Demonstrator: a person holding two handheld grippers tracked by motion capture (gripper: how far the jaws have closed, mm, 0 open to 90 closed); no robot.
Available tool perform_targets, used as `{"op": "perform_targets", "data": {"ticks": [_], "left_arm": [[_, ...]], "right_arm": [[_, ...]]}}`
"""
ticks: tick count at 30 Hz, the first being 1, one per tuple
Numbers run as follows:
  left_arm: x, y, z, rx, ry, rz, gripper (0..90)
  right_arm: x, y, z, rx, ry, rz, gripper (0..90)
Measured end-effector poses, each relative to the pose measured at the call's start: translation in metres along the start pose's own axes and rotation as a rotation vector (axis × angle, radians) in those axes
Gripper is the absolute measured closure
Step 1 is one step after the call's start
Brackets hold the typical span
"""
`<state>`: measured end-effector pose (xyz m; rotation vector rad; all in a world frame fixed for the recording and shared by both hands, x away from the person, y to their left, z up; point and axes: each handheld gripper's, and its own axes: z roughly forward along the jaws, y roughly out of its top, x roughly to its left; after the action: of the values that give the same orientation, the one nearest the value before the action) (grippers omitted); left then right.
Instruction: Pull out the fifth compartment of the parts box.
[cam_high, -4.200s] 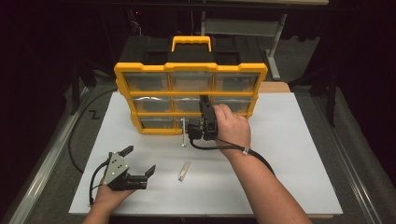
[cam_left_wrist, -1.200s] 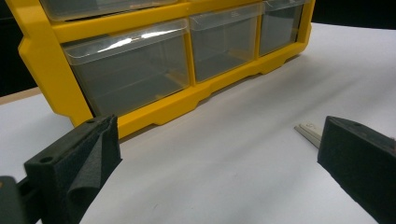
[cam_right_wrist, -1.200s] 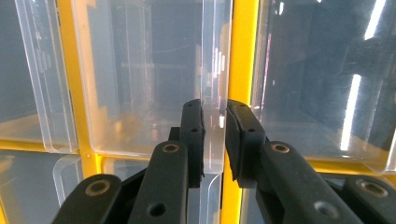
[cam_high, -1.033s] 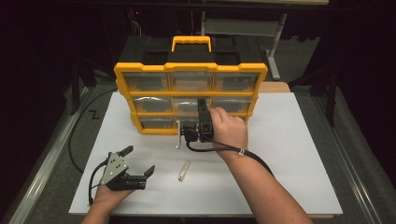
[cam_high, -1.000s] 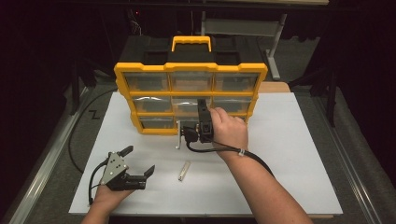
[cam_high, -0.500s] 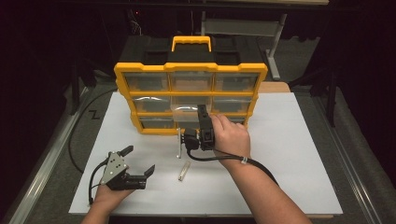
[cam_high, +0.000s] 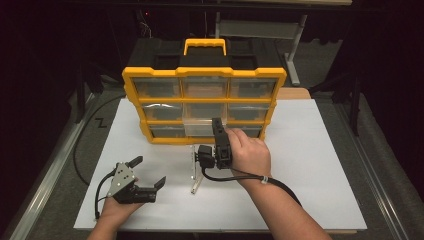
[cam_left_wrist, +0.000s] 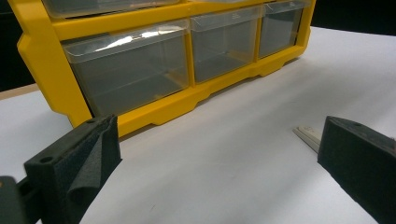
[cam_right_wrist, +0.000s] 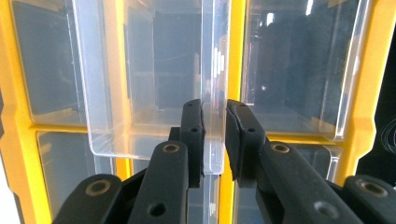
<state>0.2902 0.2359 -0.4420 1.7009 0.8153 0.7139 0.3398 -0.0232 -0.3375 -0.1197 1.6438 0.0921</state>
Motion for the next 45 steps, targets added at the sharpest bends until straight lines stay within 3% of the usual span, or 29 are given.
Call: {"op": "perform_targets", "data": {"ticks": [16,45], "left_arm": [[-0.001,0.000,0.001,-0.002,-0.010,0.003,0.2],[-0.002,0.000,0.001,0.003,-0.018,0.009,0.2]], "right_arm": [[0.000,0.001,-0.015,-0.020,-0.005,-0.009,80.1],[0.004,0.002,-0.021,-0.029,0.000,-0.012,79.7]]}}
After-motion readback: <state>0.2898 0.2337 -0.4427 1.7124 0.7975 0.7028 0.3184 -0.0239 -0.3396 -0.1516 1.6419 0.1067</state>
